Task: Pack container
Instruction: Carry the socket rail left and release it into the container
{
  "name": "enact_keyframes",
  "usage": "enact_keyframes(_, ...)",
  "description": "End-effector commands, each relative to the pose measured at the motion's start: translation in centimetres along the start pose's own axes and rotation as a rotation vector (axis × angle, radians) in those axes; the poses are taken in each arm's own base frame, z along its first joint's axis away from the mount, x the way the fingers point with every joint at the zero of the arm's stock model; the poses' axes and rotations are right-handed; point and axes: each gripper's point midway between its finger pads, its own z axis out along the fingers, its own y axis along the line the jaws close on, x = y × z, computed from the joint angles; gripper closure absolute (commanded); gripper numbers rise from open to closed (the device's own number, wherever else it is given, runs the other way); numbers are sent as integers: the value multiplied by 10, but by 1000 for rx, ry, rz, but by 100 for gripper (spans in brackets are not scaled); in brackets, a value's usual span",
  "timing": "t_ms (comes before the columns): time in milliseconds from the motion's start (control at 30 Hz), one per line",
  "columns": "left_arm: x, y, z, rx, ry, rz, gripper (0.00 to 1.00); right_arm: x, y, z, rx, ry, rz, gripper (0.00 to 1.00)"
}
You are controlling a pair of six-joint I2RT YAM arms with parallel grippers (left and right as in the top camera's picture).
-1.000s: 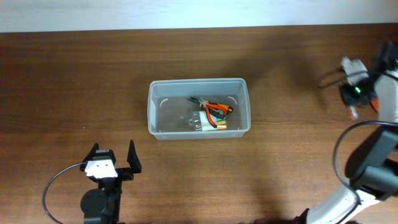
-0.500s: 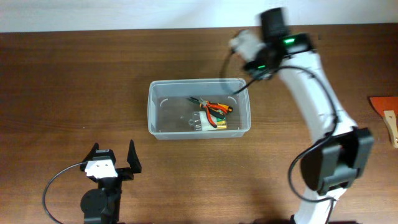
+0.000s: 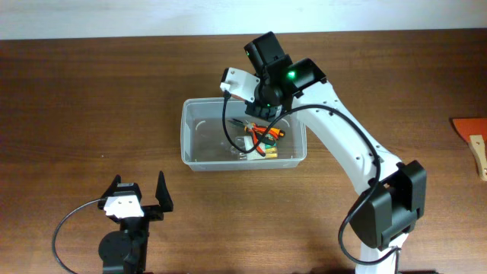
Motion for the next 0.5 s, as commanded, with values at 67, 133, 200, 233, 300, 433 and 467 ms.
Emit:
enact_keyframes(67,3,0,0,-4,9,-2,1,10,21,26,-93,21,-20,95)
enact_keyframes(133,3,0,0,-4,9,-2,1,15,27,35,-121,34,-17,95)
enact_keyframes(200,3,0,0,-4,9,-2,1,20,32,45,-143,52,-15,95)
enact_keyframes(233,3,0,0,-4,9,-2,1,23,35,50,-154,62,-13,95)
enact_keyframes(300,3,0,0,-4,9,-2,1,29,40,59,-173,81,-10,95)
enact_keyframes(433,3,0,0,-4,9,-2,1,35,45,68,-194,101,-7,85)
enact_keyframes(467,3,0,0,-4,9,-2,1,35,45,68,-193,101,-7,83)
